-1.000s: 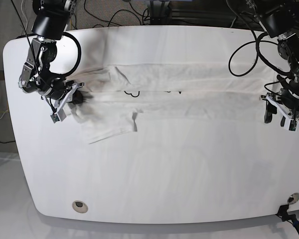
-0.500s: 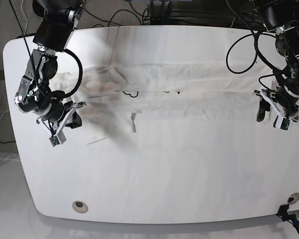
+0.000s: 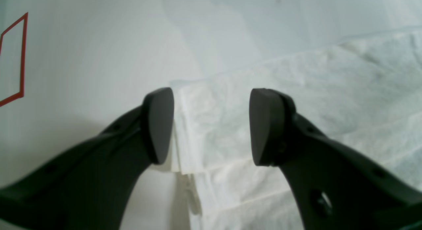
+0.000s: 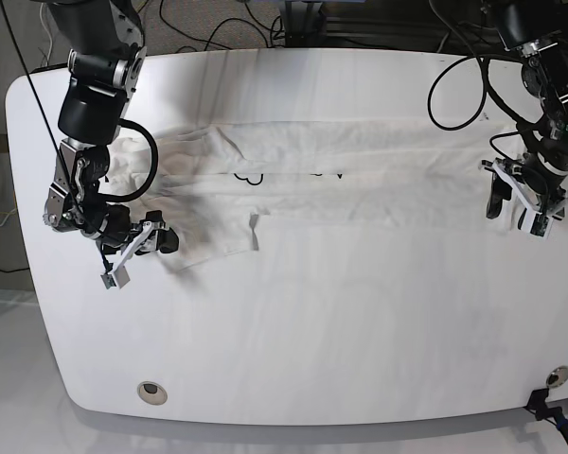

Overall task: Fold the T-shirt properly
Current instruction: 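Lower the right gripper onto the strip's other end and pinch it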

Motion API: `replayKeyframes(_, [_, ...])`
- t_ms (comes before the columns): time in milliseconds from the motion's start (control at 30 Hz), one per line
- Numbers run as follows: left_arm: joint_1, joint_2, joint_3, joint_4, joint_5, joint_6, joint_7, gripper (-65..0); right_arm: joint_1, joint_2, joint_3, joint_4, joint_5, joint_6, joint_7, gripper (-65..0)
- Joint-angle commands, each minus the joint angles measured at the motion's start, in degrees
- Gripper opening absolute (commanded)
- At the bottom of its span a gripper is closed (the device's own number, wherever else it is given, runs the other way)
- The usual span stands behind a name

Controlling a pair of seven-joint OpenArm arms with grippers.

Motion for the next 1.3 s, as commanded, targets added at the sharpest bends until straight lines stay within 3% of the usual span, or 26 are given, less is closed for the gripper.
replayKeyframes(0, [-0.75, -0.95, -0.28, 1.05, -0.79, 0.1, -1.28, -30.5, 2.22, 1.39, -1.94, -3.38, 1.64, 0.41, 6.38, -27.7])
replayKeyframes(333, [0.13, -0.95, -0.46, 1.14, -3.42, 0.1, -1.28, -30.5, 3.54, 4.21, -4.93, -13.23, 1.46, 0.41, 13.94, -27.7])
replayKeyframes(533, [0.22, -0.95, -0.46, 1.05, -3.42, 0.1, -1.28, -30.5, 3.02, 2.54, -5.11, -13.75, -1.18, 0.41, 13.06, -27.7])
replayKeyframes(833, [0.22, -0.95, -0.37, 0.79, -3.42, 0.1, -1.28, -30.5, 3.02, 1.66, -7.75, -13.67, 1.46, 0.41, 10.6, -28.4])
replayKeyframes(900, [0.22, -0.95, -0.37, 0.79, -3.42, 0.1, -1.28, -30.5, 2.58, 1.66, -7.83, -13.67, 1.46, 0.41, 10.6, -35.3])
replayKeyframes(1033, [0.22, -0.95, -0.37, 0.7, -3.42, 0.1, -1.28, -30.5, 2.4, 1.66, -7.83, -13.67, 1.46, 0.41, 10.6, -62.1])
replayKeyframes(1067, [0.22, -0.95, -0.28, 0.7, -3.42, 0.1, -1.28, -30.5, 2.31, 1.66, -7.83, -13.67, 1.46, 0.41, 10.42, -65.0])
replayKeyframes(1267, [0.13, -0.95, -0.19, 0.26, -3.34, 0.1, -1.28, -30.5, 2.4, 1.66, -7.57, -9.89, 1.55, 0.41, 5.06, -65.0])
